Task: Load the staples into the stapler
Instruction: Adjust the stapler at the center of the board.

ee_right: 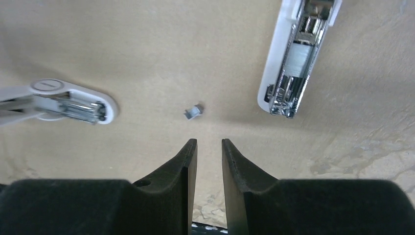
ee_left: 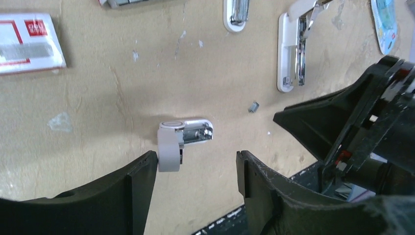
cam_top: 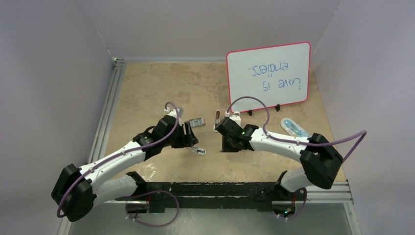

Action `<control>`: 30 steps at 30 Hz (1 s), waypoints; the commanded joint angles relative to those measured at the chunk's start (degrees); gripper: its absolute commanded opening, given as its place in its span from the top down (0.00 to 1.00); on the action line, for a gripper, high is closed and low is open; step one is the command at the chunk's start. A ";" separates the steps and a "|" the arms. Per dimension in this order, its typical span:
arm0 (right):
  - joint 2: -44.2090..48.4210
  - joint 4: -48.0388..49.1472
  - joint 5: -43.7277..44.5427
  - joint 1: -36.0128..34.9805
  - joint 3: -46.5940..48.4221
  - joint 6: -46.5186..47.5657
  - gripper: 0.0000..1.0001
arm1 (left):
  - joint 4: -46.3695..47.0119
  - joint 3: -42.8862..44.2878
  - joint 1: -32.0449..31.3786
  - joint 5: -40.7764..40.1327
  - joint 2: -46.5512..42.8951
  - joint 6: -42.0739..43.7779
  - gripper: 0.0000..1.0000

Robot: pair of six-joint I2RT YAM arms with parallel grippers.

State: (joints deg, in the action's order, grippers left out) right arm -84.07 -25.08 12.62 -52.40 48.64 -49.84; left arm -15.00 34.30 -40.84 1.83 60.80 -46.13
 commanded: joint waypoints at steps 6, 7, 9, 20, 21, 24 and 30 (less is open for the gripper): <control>-1.42 14.55 -0.21 -1.24 6.35 11.42 0.74 | -8.75 -0.16 0.15 -1.46 -8.18 -7.58 0.47; -2.05 15.70 -0.83 -1.83 6.90 12.50 0.74 | -9.44 0.14 0.15 -1.66 -8.65 -7.88 0.46; -3.41 17.64 -2.56 -2.68 7.84 14.53 0.72 | -11.66 1.00 0.15 -3.98 -9.02 -9.30 0.43; -15.31 17.11 2.05 -3.89 13.13 13.18 0.74 | -9.46 -3.38 0.15 5.90 -8.06 -6.17 0.63; -15.82 17.66 1.26 -3.93 12.63 13.19 0.75 | -8.30 -4.46 0.15 7.28 -8.61 -5.81 0.65; -16.21 18.59 -0.65 -4.12 10.90 14.05 0.76 | -5.13 -7.40 0.15 10.42 -8.89 -5.74 0.71; -14.81 19.19 -5.43 -6.80 6.56 16.76 0.77 | 0.91 -11.04 0.06 10.74 -5.60 -7.14 0.73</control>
State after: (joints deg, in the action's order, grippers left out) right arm -100.88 -6.39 10.85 -57.01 57.65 -35.68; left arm -21.47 24.53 -40.86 10.59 53.54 -53.19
